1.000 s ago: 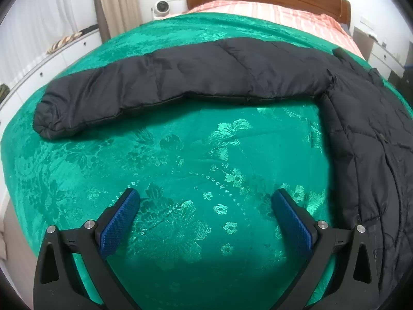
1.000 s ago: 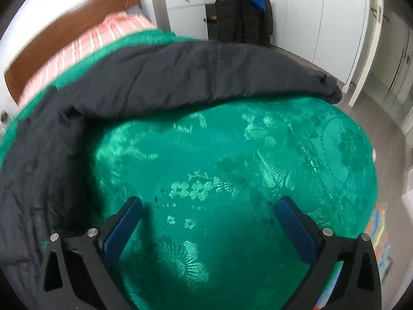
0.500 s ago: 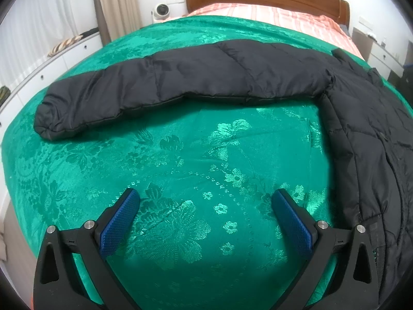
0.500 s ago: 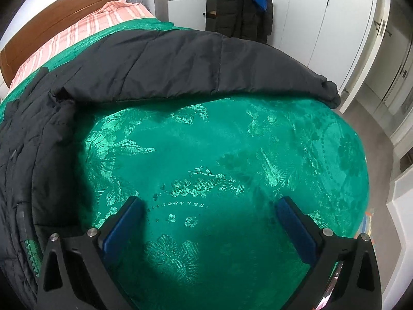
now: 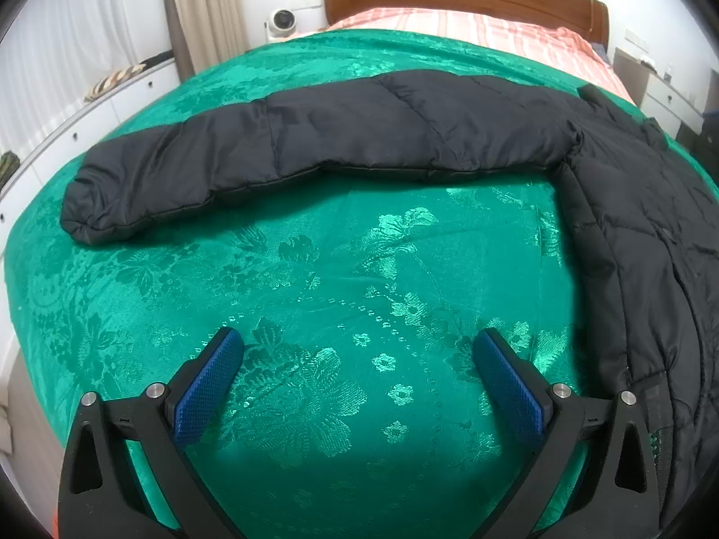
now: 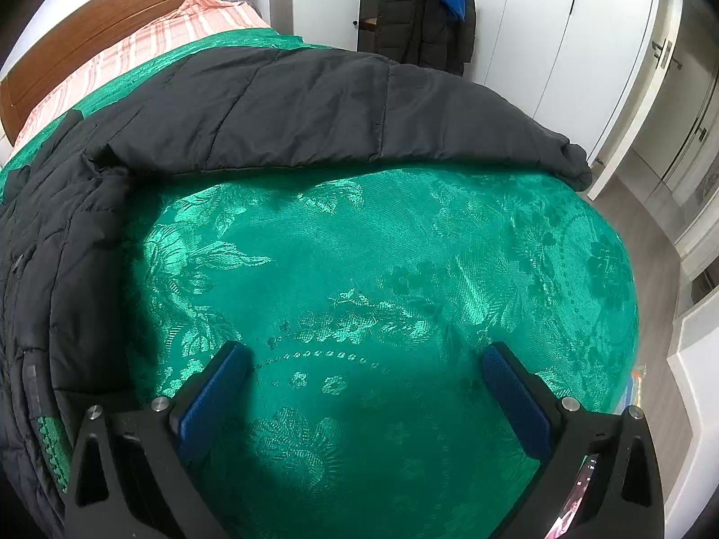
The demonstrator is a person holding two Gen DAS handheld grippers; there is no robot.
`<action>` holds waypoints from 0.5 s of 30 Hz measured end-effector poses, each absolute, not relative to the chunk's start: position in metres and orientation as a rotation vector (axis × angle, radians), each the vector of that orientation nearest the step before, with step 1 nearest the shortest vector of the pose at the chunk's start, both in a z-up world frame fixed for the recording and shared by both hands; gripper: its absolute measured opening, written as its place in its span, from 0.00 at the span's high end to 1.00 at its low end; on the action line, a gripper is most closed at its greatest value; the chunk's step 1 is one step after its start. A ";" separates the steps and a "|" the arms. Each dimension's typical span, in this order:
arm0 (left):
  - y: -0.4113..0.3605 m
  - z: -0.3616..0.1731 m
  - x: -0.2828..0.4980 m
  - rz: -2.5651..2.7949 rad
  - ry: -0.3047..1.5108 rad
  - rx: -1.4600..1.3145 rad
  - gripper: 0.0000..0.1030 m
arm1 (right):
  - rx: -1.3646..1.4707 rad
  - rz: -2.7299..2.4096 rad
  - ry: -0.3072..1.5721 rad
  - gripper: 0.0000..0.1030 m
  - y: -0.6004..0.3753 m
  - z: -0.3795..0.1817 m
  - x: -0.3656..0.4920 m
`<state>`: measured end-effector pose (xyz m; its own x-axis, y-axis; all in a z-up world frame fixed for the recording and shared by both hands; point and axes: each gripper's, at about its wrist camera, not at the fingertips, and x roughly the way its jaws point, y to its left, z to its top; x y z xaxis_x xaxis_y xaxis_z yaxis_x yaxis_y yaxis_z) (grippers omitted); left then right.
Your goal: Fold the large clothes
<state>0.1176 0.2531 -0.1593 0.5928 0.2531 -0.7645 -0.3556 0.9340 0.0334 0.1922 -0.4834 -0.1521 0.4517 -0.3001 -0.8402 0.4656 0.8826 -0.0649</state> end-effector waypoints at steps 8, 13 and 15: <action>0.253 -0.159 0.118 0.355 0.867 -0.127 0.00 | 0.183 -0.478 0.997 0.00 -0.483 -0.152 0.195; 0.253 -0.159 0.118 0.355 0.866 -0.127 0.00 | 0.183 -0.477 0.997 0.00 -0.483 -0.152 0.194; 0.253 -0.159 0.118 0.355 0.866 -0.126 0.00 | 0.182 -0.478 0.998 0.00 -0.483 -0.152 0.194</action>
